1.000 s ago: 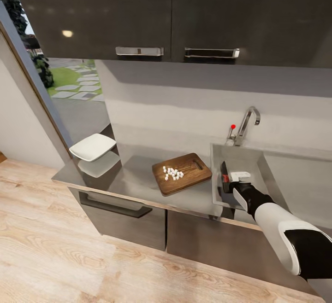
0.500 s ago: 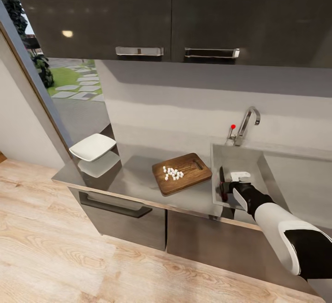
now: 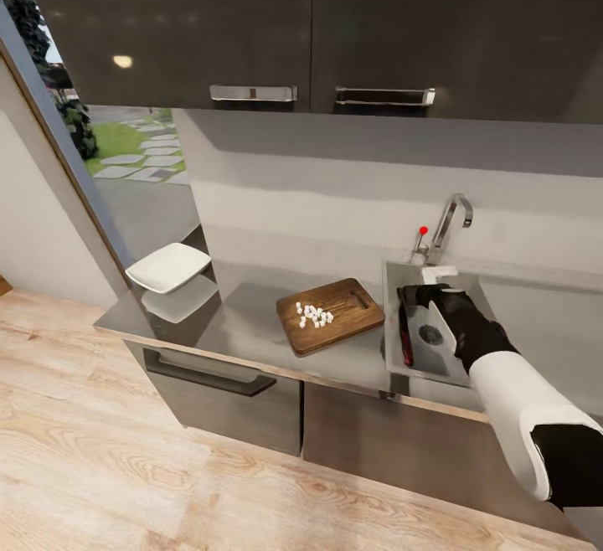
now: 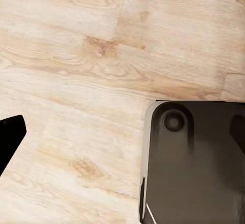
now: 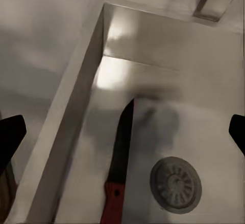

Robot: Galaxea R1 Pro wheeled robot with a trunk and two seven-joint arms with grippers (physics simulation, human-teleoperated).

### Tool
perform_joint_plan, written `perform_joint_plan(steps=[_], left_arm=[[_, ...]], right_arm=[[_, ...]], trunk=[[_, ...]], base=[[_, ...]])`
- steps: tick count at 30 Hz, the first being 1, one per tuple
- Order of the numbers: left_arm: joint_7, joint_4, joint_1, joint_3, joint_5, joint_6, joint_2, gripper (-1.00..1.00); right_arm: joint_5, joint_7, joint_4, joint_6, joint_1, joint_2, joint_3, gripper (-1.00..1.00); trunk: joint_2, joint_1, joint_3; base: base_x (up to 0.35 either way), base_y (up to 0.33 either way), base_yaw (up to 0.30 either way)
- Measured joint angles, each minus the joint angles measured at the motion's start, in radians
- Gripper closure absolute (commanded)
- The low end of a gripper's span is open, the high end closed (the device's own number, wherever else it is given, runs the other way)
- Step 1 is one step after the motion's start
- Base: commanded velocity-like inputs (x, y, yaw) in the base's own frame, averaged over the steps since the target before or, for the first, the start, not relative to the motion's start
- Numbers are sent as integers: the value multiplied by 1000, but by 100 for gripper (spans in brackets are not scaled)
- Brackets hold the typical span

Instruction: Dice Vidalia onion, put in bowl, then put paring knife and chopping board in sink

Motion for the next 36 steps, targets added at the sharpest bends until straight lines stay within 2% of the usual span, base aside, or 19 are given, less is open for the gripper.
perform_joint_plan(steps=[3, 8, 22, 36], left_arm=[[0, 0, 0, 0, 0, 0, 0, -100], [0, 0, 0, 0, 0, 0, 0, -100], [0, 0, 0, 0, 0, 0, 0, -100], [0, 0, 0, 0, 0, 0, -3, -100]], right_arm=[[0, 8, -43, 29, 0, -5, 1, -100], [-3, 10, -54, 39, 0, -4, 3, -100], [0, 28, -38, 40, 0, 1, 4, -100], [0, 27, -37, 48, 0, 4, 4, -100]], trunk=[[0, 0, 0], [0, 0, 0], [0, 0, 0], [0, 0, 0]], base=[[0, 0, 0], [0, 54, 0], [0, 264, 0], [36, -14, 0]])
